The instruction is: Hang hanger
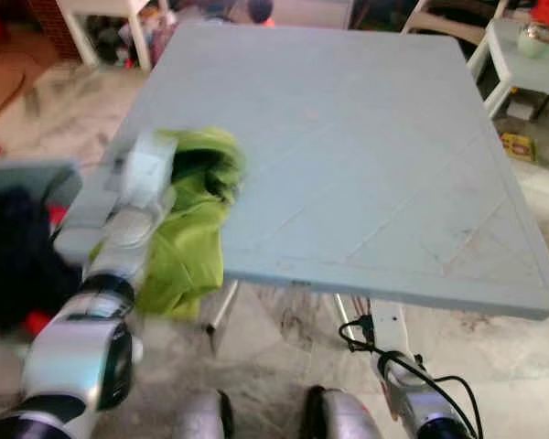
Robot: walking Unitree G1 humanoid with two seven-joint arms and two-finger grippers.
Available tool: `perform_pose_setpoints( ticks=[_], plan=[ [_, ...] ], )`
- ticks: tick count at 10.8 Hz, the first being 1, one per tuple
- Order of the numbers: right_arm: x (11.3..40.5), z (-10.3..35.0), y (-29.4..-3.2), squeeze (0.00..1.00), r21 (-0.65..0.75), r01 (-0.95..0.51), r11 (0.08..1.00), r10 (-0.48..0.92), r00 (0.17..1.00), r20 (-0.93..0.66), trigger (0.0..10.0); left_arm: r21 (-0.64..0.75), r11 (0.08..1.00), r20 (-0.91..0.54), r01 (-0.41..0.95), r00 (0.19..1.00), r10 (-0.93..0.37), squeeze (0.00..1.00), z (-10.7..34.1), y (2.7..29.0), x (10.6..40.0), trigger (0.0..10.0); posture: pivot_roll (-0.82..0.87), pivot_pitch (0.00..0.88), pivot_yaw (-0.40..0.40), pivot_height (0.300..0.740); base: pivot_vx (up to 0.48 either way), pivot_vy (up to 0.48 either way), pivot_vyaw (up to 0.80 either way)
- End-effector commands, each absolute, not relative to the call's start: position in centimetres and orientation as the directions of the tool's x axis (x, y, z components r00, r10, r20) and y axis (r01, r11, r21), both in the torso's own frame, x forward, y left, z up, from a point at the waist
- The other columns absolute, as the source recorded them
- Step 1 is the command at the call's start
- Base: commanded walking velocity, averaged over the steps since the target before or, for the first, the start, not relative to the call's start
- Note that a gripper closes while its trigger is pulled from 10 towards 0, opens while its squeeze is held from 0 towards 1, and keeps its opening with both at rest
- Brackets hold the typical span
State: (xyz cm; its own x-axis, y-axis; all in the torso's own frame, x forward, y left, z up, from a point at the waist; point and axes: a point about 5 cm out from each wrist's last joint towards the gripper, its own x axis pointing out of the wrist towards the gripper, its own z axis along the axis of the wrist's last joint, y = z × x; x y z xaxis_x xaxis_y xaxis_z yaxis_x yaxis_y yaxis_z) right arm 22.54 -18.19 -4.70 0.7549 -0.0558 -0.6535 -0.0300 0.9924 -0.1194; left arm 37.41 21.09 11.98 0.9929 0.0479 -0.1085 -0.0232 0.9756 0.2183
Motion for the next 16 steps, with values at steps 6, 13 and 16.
perform_pose_setpoints(
  ticks=[6, 13, 16],
  plan=[
    [23.2, -4.1, -18.1, 0.0, -0.123, -0.043, 0.992, -0.046, 0.768, -0.639, 10.0, 0.459, 0.887, -0.109, 0.049, 0.994, 0.001, 1.0, 11.0, 22.6, 35.8, 10.0, 0.02, 0.161, -0.011, 0.74, 0.0, 0.0, 0.0],
    [23.5, -3.9, -18.8, 0.0, -0.13, -0.025, 0.991, -0.063, 0.774, -0.63, 10.0, 0.667, 0.745, 0.108, 0.003, 0.989, -0.101, 1.0, 14.2, 20.6, 33.8, 10.0, 0.03, 0.162, -0.014, 0.74, 0.0, 0.0, 0.0],
    [23.7, -3.8, -18.5, 0.0, -0.129, -0.035, 0.991, -0.054, 0.777, -0.627, 10.0, 0.622, 0.783, 0.122, 0.031, 0.983, -0.136, 1.0, 15.1, 19.4, 32.6, 10.0, 0.03, 0.16, -0.016, 0.74, 0.0, 0.0, 0.0]
  ],
)
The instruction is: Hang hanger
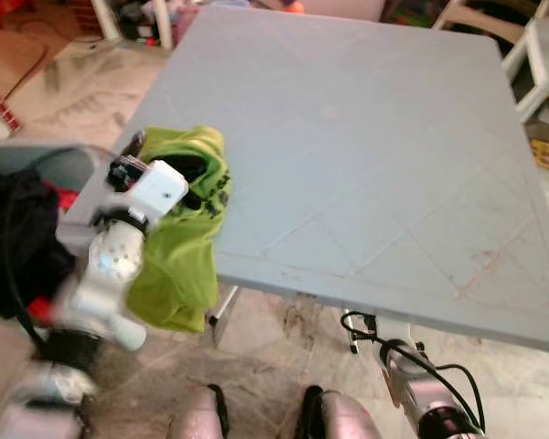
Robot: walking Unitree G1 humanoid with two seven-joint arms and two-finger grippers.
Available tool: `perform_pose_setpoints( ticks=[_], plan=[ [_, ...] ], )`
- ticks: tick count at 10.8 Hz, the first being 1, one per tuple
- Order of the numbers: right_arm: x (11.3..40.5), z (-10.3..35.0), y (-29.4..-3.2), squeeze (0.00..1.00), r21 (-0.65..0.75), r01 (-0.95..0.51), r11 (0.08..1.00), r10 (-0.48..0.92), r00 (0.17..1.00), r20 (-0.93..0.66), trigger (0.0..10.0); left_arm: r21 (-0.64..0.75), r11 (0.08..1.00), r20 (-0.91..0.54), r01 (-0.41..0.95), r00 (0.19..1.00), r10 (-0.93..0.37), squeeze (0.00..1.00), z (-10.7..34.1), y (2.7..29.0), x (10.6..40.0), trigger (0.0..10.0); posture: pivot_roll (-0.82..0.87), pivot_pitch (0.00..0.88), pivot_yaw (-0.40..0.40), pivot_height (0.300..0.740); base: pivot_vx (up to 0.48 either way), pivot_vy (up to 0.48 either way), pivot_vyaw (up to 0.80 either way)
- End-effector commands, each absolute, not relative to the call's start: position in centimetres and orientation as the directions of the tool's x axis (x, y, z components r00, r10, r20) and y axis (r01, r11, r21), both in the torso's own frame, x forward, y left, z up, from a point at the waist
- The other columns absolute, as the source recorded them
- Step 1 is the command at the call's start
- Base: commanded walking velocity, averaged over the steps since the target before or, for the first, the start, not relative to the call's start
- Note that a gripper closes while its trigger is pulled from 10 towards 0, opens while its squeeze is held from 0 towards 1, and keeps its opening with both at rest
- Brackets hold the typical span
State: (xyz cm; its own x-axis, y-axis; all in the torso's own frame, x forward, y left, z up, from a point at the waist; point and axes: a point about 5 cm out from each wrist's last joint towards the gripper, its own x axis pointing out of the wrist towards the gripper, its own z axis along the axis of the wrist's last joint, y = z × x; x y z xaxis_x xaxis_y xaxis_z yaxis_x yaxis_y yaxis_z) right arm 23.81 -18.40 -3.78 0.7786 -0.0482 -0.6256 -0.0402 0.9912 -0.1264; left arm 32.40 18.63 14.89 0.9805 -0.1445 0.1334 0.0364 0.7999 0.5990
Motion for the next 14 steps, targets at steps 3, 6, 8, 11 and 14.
perform_pose_setpoints(
  ticks=[3, 6, 8, 11, 14],
  plan=[
    [23.8, -3.8, -18.6, 0.0, -0.129, -0.035, 0.991, -0.053, 0.78, -0.623, 10.0, 0.517, 0.856, 0.202, -0.005, 0.973, -0.116, 1.0, 15.8, 17.8, 30.5, 10.0, 0.04, 0.16, -0.019, 0.74, 0.0, 0.0, 0.0],
    [23.9, -3.7, -18.3, 0.0, -0.127, -0.047, 0.991, -0.042, 0.783, -0.62, 10.0, 0.398, 0.913, 0.233, -0.092, 0.972, -0.004, 1.0, 15.9, 18.1, 27.1, 10.0, 0.06, 0.168, -0.022, 0.74, 0.0, 0.0, 0.0],
    [24.0, -3.8, -18.2, 0.0, -0.127, -0.056, 0.99, -0.036, 0.781, -0.623, 10.0, 0.255, 0.965, 0.02, -0.063, 0.998, 0.06, 1.0, 11.9, 18.7, 23.6, 10.0, 0.07, 0.174, -0.026, 0.74, 0.0, 0.0, 0.0],
    [24.4, -3.6, -18.0, 0.0, -0.125, -0.064, 0.99, -0.028, 0.785, -0.619, 10.0, 0.059, 0.996, -0.223, -0.067, 0.972, 0.078, 0.0, 7.2, 19.9, 23.1, 2.5, 0.07, 0.171, -0.025, 0.74, 0.0, 0.0, 0.0],
    [24.2, -3.7, -18.4, 0.0, -0.129, -0.047, 0.991, -0.043, 0.785, -0.618, 10.0, 0.016, 0.996, -0.228, -0.092, 0.969, 0.094, 0.0, 7.3, 20.3, 24.6, 0.0, 0.05, 0.167, -0.02, 0.74, 0.0, 0.0, 0.0]
  ],
)
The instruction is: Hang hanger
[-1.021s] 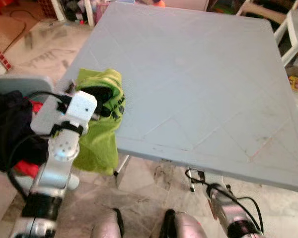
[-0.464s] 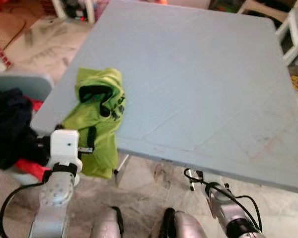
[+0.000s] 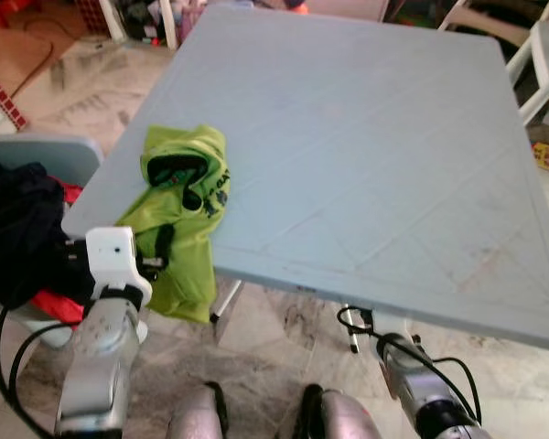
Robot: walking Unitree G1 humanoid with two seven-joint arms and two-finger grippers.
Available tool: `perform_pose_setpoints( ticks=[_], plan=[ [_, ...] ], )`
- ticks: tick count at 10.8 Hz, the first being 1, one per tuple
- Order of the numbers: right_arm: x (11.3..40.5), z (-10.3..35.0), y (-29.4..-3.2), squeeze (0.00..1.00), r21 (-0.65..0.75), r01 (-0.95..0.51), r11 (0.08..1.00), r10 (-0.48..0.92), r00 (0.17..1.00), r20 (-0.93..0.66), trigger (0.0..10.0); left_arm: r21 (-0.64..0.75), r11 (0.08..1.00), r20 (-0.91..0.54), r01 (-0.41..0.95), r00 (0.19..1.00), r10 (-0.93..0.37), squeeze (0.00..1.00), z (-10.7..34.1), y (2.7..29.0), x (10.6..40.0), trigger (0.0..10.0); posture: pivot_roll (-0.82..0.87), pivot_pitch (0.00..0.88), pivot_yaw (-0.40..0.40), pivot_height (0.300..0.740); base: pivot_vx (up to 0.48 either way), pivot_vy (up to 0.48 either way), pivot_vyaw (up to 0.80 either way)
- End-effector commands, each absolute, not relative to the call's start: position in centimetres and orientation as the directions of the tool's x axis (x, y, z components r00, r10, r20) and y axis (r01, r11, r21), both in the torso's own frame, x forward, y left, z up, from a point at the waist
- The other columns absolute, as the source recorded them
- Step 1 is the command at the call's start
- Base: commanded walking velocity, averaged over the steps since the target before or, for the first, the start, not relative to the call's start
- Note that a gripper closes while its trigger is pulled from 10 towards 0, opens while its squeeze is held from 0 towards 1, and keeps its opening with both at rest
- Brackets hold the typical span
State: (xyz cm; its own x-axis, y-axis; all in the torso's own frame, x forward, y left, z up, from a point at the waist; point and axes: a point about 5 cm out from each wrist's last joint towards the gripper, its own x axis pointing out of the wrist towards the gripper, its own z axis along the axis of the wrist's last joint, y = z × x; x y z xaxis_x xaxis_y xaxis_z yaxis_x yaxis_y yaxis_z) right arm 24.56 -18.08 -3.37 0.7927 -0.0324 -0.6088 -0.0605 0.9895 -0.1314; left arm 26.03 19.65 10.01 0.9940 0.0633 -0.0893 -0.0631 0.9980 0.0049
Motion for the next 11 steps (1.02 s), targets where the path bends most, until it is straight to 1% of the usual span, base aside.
perform_pose_setpoints(
  ticks=[1, 3, 4, 6, 7, 8, 9, 11],
  plan=[
    [24.1, -3.7, -18.5, 0.0, -0.13, -0.043, 0.991, -0.047, 0.785, -0.617, 10.0, -0.005, 0.996, -0.22, -0.094, 0.971, 0.09, 0.0, 7.5, 20.4, 25.4, 0.0, 0.05, 0.167, -0.022, 0.74, 0.0, 0.0, 0.0],
    [24.2, -3.6, -18.6, 0.0, -0.137, -0.037, 0.99, -0.055, 0.789, -0.613, 10.0, -0.011, 0.998, -0.236, -0.062, 0.97, 0.057, 0.0, 7.3, 20.2, 26.3, 0.0, 0.04, 0.168, -0.025, 0.74, 0.0, 0.0, 0.0],
    [24.1, -3.6, -18.8, 0.0, -0.141, -0.034, 0.989, -0.06, 0.788, -0.612, 10.0, -0.016, 0.998, -0.244, -0.066, 0.968, 0.06, 0.0, 7.1, 20.5, 26.8, 0.0, 0.04, 0.169, -0.025, 0.74, 0.0, 0.0, 0.0],
    [24.0, -3.6, -19.0, 0.0, -0.145, -0.03, 0.989, -0.066, 0.788, -0.612, 10.0, -0.004, 0.998, -0.212, -0.057, 0.976, 0.055, 0.0, 7.5, 21.0, 28.2, 0.0, 0.02, 0.175, -0.03, 0.74, 0.0, 0.0, 0.0],
    [23.8, -3.7, -19.0, 0.0, -0.148, -0.03, 0.988, -0.068, 0.787, -0.614, 10.0, 0.008, 1.0, -0.18, -0.028, 0.983, 0.029, 0.0, 8.1, 21.2, 29.2, 0.0, 0.02, 0.178, -0.031, 0.74, 0.0, 0.0, 0.0],
    [23.6, -3.7, -19.3, 0.0, -0.155, -0.03, 0.988, -0.072, 0.786, -0.613, 10.0, 0.048, 0.999, -0.18, 0.004, 0.984, 0.005, 0.0, 8.5, 21.5, 30.6, 0.0, -0.01, 0.179, -0.024, 0.74, 0.0, 0.0, 0.0],
    [23.3, -3.7, -20.1, 0.0, -0.167, -0.001, 0.986, -0.103, 0.785, -0.611, 10.0, 0.037, 0.999, -0.174, 0.026, 0.985, -0.019, 0.0, 8.9, 21.5, 31.8, 0.0, -0.03, 0.178, -0.014, 0.74, 0.0, 0.0, 0.0],
    [21.6, -4.5, -21.2, 0.0, -0.183, 0.035, 0.982, -0.145, 0.761, -0.632, 10.0, 0.063, 0.993, -0.11, 0.1, 0.99, -0.093, 0.0, 10.8, 20.9, 34.2, 0.0, -0.06, 0.192, -0.003, 0.74, 0.0, 0.0, 0.0]
  ],
)
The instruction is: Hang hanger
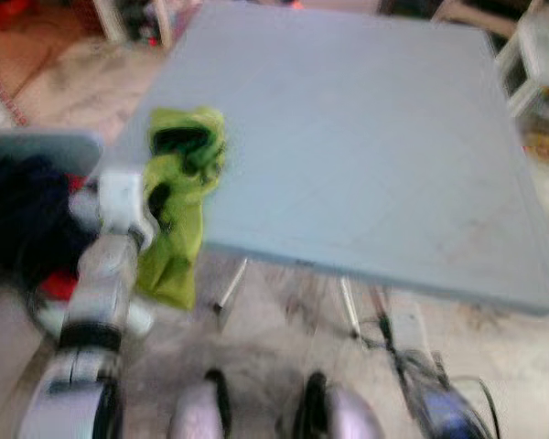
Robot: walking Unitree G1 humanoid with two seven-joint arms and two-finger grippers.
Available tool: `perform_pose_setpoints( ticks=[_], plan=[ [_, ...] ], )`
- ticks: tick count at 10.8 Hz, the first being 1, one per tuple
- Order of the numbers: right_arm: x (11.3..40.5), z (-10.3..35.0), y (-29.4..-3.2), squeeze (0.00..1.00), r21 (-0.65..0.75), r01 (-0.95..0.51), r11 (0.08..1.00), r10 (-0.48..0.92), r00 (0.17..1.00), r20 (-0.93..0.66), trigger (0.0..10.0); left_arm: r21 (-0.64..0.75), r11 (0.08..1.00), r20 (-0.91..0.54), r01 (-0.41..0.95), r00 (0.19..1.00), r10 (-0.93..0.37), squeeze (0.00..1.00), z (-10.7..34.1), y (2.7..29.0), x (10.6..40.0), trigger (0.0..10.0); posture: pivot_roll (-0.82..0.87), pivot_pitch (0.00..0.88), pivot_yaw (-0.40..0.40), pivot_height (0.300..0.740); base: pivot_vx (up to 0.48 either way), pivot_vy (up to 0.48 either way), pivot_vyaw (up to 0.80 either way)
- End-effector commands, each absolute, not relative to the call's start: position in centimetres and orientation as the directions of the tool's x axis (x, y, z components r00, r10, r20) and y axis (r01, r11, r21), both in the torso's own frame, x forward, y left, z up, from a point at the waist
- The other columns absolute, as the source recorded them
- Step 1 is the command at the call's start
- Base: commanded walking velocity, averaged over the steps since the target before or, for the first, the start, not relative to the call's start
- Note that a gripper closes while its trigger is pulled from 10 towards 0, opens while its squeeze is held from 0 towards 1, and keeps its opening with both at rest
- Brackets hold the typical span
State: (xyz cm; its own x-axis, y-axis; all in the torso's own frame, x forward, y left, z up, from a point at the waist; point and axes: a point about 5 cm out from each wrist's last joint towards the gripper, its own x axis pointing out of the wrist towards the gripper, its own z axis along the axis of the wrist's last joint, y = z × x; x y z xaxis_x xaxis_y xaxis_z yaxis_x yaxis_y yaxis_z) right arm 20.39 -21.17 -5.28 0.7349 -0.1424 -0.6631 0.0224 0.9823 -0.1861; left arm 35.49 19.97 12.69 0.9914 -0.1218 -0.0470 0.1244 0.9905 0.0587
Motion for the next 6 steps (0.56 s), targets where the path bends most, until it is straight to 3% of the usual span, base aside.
perform_pose_setpoints(
  ticks=[1, 4, 6],
  plan=[
    [20.5, -5.0, -21.5, 0.0, -0.192, 0.038, 0.981, -0.156, 0.745, -0.649, 10.0, 0.069, 0.991, -0.073, 0.117, 0.991, -0.112, 0.0, 12.1, 20.6, 35.7, 0.0, -0.08, 0.204, 0.002, 0.74, 0.0, 0.0, 0.0],
    [17.8, -5.3, -23.0, 0.0, -0.222, 0.082, 0.972, -0.211, 0.722, -0.659, 10.0, 0.074, 0.983, 0.072, 0.166, 0.983, -0.171, 0.0, 18.7, 18.5, 39.9, 0.0, -0.16, 0.237, 0.006, 0.74, 0.0, 0.0, 0.0],
    [17.1, -5.1, -23.6, 0.0, -0.233, 0.1, 0.967, -0.232, 0.718, -0.656, 10.0, 0.066, 0.979, 0.134, 0.195, 0.97, -0.202, 0.0, 21.5, 17.7, 40.9, 0.0, -0.18, 0.245, 0.001, 0.74, 0.0, 0.0, 0.0]
  ],
)
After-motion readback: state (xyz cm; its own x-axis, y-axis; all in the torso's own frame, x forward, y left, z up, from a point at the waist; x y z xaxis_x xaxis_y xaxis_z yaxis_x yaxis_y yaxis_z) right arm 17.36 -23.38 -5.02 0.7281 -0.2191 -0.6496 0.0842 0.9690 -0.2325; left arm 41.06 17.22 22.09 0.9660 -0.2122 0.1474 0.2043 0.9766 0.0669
